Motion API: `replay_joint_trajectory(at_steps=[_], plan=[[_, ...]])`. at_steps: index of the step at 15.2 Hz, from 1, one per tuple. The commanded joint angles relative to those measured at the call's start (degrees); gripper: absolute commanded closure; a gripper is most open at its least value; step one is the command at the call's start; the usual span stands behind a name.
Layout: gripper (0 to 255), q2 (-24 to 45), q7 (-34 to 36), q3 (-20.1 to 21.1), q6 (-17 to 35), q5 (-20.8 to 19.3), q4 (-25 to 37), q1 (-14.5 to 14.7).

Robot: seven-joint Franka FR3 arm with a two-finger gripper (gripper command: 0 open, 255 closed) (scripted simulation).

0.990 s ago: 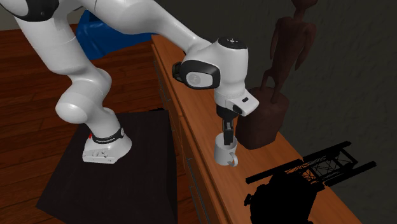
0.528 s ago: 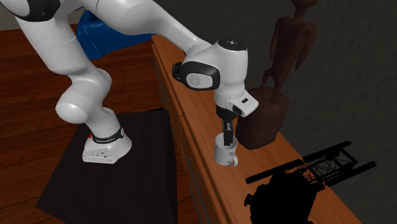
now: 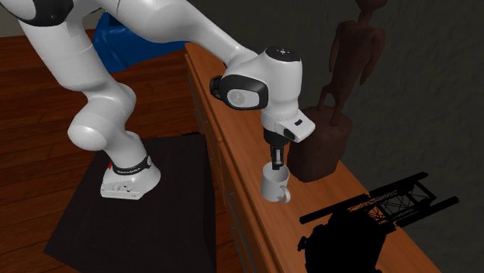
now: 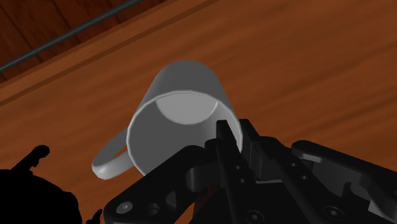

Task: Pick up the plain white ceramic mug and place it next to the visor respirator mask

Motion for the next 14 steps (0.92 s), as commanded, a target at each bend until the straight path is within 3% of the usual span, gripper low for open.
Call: replay_joint_trajectory(at_steps=[1,14], plan=[[255,0.01,0.00,-0.01,0.00,0.00,-0.01,-0.01],[255,-4.42,0.69,0.23,-9.36,-0.88,4.98,-0.01]])
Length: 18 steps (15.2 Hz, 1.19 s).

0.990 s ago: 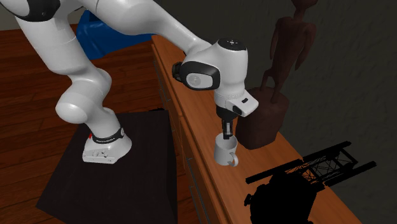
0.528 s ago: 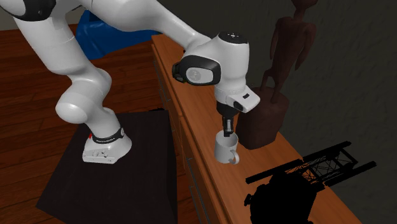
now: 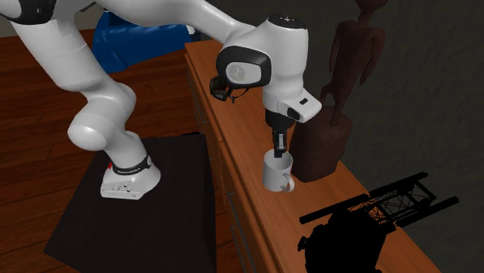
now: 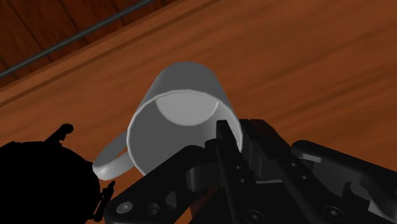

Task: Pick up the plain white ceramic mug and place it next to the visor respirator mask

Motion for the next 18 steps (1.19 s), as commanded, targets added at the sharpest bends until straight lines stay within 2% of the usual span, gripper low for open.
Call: replay_joint_trajectory(at_steps=[1,18], plan=[[255,-0.61,0.10,0.05,-1.64,-0.11,1.02,0.01],[255,-3.55,0.44,0.41,-14.77,-0.46,11.23,0.10]])
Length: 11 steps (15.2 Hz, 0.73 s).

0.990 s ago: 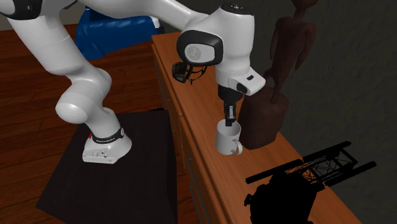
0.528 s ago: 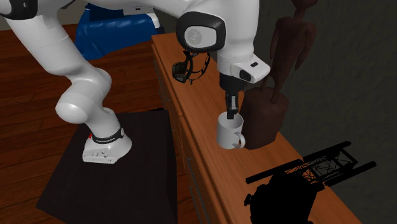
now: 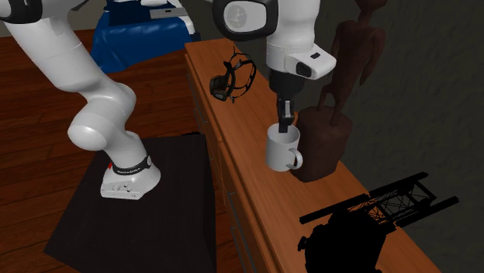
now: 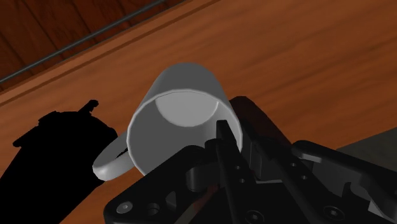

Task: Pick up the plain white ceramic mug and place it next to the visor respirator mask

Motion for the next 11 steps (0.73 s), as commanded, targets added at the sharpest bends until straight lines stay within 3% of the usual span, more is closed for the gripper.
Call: replay_joint_trajectory(at_steps=[1,11], plan=[[255,-0.36,-0.06,-0.01,-1.47,-0.05,1.09,-0.03],[255,-0.26,-0.09,0.11,-9.18,0.04,8.90,0.05]])
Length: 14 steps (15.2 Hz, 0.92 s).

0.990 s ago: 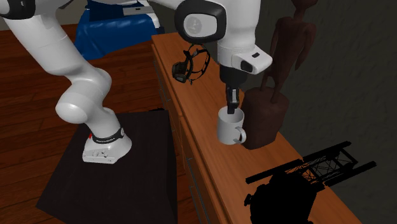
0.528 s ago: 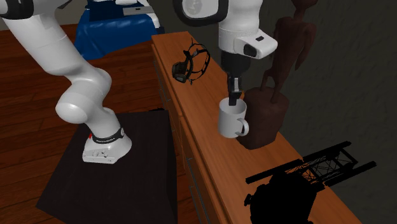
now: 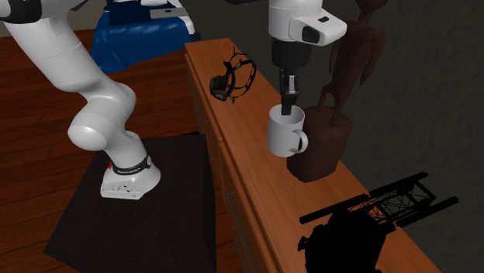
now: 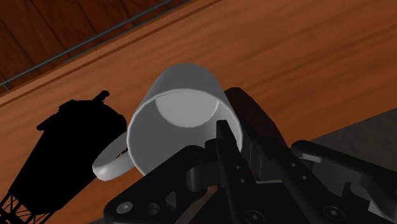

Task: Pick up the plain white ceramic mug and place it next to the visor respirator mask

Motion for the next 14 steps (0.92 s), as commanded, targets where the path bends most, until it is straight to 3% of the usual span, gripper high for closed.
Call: replay_joint_trajectory(at_steps=[1,14], plan=[[255,0.01,-0.06,-0.01,-1.49,0.01,1.48,-0.01],[255,2.30,-0.35,-0.05,-11.86,0.40,14.11,0.06]])
